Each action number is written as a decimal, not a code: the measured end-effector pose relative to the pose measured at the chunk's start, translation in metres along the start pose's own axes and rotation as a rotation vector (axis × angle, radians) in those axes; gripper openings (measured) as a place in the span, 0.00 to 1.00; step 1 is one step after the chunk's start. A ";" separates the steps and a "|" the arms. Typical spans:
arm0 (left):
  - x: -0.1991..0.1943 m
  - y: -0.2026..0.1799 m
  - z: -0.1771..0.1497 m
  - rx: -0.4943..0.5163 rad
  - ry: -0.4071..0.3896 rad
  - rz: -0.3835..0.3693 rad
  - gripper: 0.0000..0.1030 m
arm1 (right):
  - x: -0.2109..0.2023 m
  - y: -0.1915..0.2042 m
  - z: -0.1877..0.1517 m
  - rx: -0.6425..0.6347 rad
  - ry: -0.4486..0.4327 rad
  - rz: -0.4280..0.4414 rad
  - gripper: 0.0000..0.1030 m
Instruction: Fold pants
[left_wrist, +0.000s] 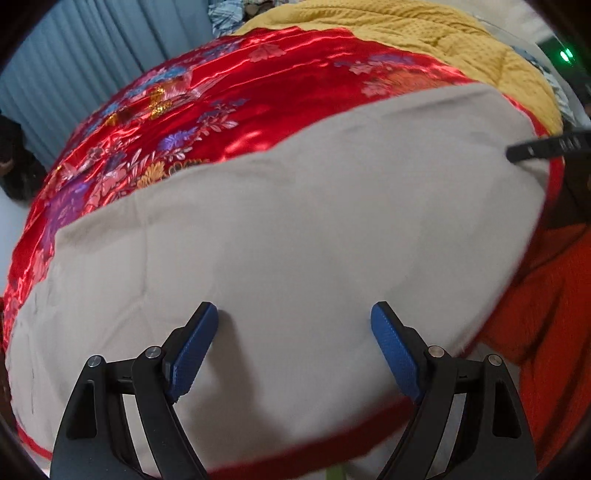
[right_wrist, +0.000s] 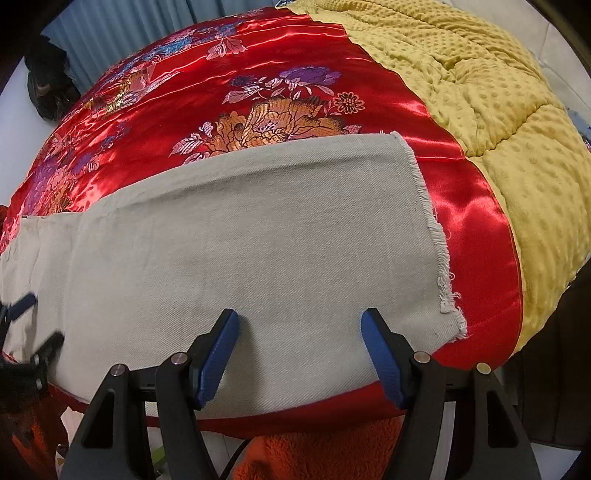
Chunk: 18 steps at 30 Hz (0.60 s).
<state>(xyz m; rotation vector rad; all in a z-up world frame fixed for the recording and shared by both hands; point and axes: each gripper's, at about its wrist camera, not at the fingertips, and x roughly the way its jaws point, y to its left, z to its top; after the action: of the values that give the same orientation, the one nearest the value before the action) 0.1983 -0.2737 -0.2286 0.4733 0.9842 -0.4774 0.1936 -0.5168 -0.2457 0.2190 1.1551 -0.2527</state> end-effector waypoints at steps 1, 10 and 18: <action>-0.001 -0.003 -0.005 0.004 0.001 -0.001 0.84 | 0.000 0.000 0.000 0.000 0.000 0.000 0.67; -0.005 -0.011 -0.016 0.008 -0.008 0.004 0.84 | -0.003 -0.002 -0.003 0.004 -0.008 0.002 0.67; 0.000 -0.017 -0.021 0.029 -0.004 0.023 0.84 | -0.018 -0.011 -0.007 0.059 -0.092 0.025 0.66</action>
<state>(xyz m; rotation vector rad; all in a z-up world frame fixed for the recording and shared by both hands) 0.1743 -0.2752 -0.2412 0.5089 0.9679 -0.4719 0.1772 -0.5235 -0.2320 0.2712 1.0542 -0.2725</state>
